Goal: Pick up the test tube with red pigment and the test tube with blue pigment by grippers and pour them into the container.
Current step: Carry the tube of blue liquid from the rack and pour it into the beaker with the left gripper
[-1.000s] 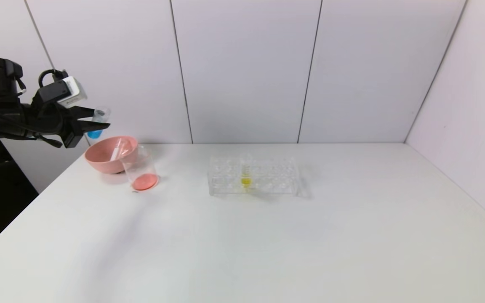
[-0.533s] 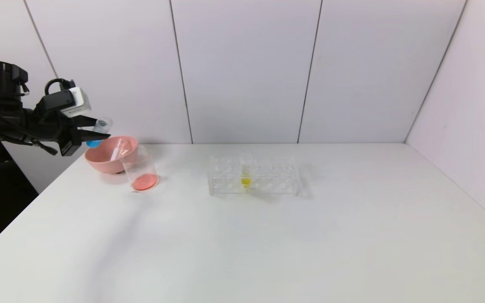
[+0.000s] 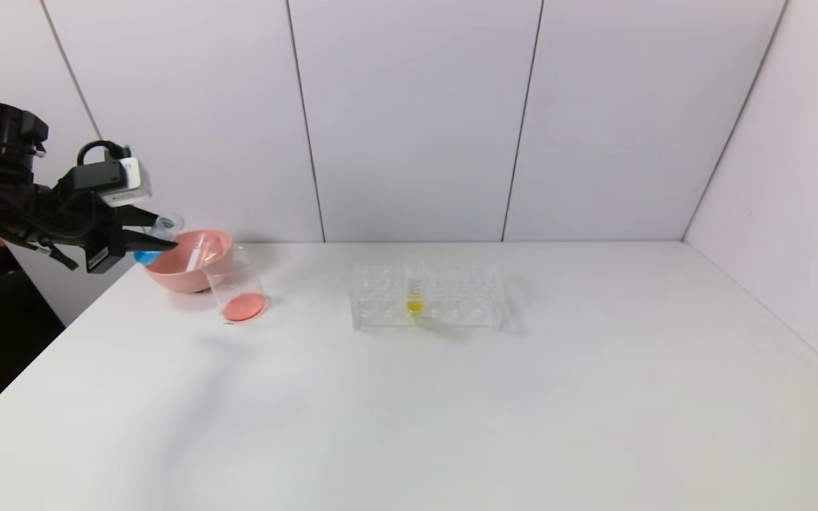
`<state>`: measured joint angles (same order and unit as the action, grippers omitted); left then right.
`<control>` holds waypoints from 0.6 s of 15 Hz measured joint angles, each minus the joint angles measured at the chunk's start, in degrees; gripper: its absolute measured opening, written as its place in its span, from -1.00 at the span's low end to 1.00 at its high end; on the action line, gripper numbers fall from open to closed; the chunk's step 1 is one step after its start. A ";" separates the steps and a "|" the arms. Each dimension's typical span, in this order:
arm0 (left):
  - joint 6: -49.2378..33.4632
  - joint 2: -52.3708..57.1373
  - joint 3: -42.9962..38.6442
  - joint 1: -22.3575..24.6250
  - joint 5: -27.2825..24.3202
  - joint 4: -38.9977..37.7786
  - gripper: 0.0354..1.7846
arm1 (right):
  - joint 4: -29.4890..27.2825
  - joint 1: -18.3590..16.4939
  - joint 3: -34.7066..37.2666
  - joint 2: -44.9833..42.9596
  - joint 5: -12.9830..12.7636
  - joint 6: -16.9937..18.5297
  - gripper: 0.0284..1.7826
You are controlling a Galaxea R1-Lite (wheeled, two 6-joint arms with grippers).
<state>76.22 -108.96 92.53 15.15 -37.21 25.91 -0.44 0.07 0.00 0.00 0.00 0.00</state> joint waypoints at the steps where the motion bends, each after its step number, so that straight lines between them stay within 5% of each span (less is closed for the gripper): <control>1: 1.12 -0.38 1.63 0.02 0.74 3.12 -0.54 | 0.00 0.00 0.00 0.00 0.00 0.00 0.99; 9: 3.16 -3.25 7.50 0.04 3.72 12.18 -0.54 | 0.00 0.00 0.00 0.00 0.00 0.00 0.99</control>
<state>79.37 -112.21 100.02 15.19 -33.49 38.08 -0.44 0.07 0.00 0.00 0.00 0.00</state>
